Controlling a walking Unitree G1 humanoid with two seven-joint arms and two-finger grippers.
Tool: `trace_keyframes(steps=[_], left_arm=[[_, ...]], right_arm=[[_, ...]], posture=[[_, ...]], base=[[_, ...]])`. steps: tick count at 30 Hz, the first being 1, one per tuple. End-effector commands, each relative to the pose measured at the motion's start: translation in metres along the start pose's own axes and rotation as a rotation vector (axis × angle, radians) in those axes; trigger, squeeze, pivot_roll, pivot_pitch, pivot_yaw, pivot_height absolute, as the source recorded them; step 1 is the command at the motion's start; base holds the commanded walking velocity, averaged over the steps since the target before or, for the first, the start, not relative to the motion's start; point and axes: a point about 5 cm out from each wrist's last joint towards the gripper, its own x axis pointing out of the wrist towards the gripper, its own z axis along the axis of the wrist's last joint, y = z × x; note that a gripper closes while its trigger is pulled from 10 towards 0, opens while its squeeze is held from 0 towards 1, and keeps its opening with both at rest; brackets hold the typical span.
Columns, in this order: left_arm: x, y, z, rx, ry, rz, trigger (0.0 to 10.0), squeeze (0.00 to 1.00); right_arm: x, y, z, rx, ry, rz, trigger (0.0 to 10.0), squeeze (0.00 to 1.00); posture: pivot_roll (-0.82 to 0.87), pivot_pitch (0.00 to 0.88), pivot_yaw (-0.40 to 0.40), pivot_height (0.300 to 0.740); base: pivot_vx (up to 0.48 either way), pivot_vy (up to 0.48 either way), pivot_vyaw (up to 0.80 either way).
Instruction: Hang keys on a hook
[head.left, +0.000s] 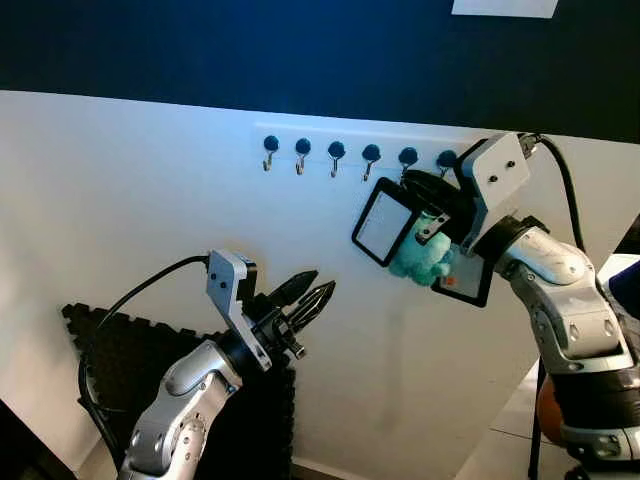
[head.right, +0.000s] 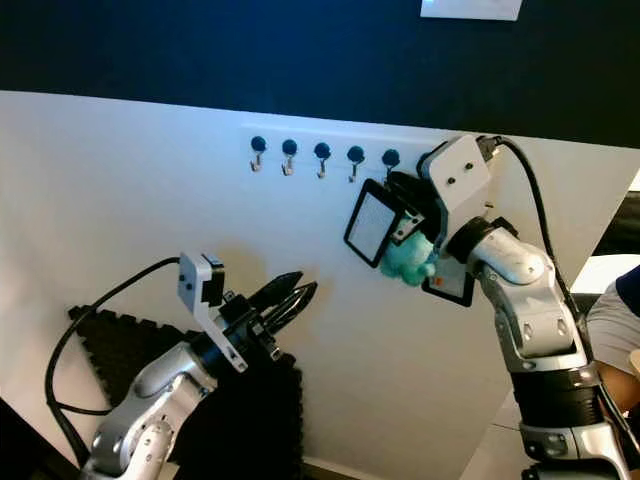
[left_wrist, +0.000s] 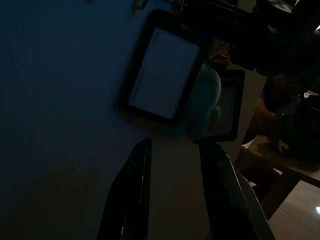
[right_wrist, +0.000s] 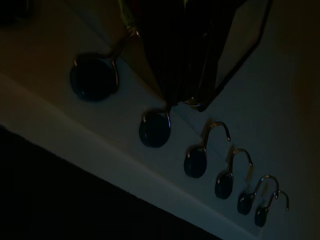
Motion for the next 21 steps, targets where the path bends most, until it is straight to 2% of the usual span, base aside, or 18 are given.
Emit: trace_keyframes(steps=[1, 9, 21], left_arm=[[-0.0018, 0.0003, -0.0028, 0.001, 0.009, 0.002, 10.0, 0.0], [-0.0026, 0.0007, -0.0025, 0.001, 0.011, 0.003, 10.0, 0.0], [-0.0018, 0.0015, -0.0027, 0.004, 0.01, 0.008, 10.0, 0.0]], right_arm=[[-0.0014, 0.0036, -0.0038, 0.0, 0.012, 0.022, 10.0, 0.0], [-0.0014, 0.0011, -0.0129, -0.007, 0.082, 0.022, 10.0, 0.0], [0.0075, 0.0025, -0.0095, 0.017, 0.055, 0.013, 10.0, 0.0]], posture=[[0.02, 0.111, 0.02, 0.74], [0.02, 0.111, 0.02, 0.74], [0.02, 0.108, 0.018, 0.74]], base=[[0.0, 0.0, 0.0], [0.0, 0.0, 0.0], [0.0, 0.0, 0.0]])
